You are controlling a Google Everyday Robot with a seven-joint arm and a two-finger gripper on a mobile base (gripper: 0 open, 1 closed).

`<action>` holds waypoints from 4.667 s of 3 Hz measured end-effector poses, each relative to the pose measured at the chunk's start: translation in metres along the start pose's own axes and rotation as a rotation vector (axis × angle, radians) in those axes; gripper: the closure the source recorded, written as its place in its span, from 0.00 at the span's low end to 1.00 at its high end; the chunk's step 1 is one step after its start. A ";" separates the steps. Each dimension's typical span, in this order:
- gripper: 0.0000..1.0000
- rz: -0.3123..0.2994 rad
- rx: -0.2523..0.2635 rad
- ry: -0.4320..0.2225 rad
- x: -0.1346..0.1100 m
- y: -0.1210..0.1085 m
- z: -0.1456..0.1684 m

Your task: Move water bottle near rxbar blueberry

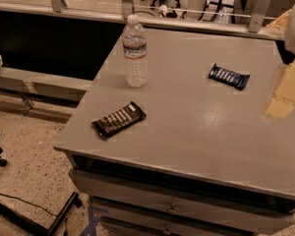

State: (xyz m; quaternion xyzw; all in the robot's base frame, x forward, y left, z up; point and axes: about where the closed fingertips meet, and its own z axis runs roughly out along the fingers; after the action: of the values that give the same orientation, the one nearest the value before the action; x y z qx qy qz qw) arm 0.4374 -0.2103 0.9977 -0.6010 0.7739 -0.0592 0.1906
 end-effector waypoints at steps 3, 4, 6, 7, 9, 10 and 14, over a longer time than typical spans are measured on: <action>0.00 -0.018 0.038 -0.025 -0.025 -0.015 -0.005; 0.00 -0.042 0.046 -0.055 -0.050 -0.031 -0.006; 0.00 -0.121 0.040 -0.110 -0.111 -0.066 -0.004; 0.00 -0.170 0.042 -0.130 -0.143 -0.082 -0.003; 0.00 -0.143 0.019 -0.188 -0.181 -0.094 0.033; 0.00 -0.169 -0.007 -0.173 -0.194 -0.087 0.052; 0.00 0.113 -0.127 -0.326 -0.226 -0.098 0.077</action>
Offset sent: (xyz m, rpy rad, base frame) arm 0.0130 0.0179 0.0066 -0.0125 -0.0301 0.0159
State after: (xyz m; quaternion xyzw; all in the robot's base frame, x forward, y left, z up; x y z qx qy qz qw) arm 0.6011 -0.0105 1.0093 -0.5692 0.7673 0.0990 0.2783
